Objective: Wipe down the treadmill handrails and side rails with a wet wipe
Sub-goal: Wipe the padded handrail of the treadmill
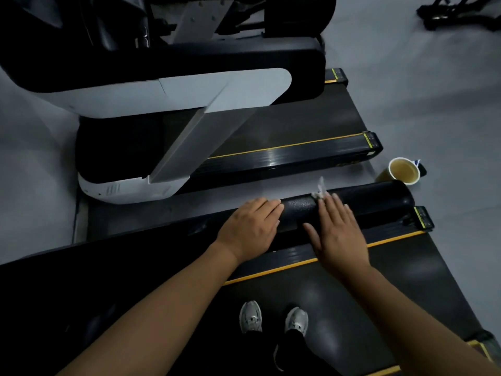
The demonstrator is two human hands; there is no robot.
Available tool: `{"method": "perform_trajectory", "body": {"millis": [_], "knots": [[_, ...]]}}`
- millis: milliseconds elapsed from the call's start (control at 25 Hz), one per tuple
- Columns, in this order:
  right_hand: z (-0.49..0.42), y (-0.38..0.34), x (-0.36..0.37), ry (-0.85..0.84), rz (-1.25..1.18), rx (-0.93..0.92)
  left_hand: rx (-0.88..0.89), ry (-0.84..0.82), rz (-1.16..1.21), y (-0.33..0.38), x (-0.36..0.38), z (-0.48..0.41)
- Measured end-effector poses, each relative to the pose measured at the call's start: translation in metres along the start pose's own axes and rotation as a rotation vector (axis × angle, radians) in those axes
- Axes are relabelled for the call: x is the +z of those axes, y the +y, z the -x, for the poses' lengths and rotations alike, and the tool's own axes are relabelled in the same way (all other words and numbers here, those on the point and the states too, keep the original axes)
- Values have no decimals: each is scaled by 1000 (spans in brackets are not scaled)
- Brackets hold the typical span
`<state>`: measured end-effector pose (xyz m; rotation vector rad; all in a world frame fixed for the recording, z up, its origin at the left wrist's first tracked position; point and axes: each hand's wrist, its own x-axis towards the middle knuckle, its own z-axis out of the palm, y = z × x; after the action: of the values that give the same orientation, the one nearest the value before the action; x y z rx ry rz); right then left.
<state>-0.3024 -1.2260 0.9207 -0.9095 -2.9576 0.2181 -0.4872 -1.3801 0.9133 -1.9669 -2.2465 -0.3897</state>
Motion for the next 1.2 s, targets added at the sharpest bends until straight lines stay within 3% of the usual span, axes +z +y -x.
{"method": "perform_trajectory", "body": {"millis": [160,280,440,600,680,840,1040,1200], "knots": [[-15,-30,7,-67,-13,-210,-24,37,10,1,3,1],[-33,-14,2,19,-46,-100,-14,53,10,1,3,1],[-33,-34,12,22,-164,-264,-22,66,10,-1,4,0],[-7,24,11,195,-58,-78,-24,54,20,1,6,1],[9,21,17,220,-52,8,-23,67,-1,0,7,0],[37,-37,39,167,-53,-202,-24,82,-20,2,8,0],[50,2,42,156,67,61,-13,79,-27,1,9,0],[50,-51,51,112,24,-125,-13,87,-35,3,10,0]]}}
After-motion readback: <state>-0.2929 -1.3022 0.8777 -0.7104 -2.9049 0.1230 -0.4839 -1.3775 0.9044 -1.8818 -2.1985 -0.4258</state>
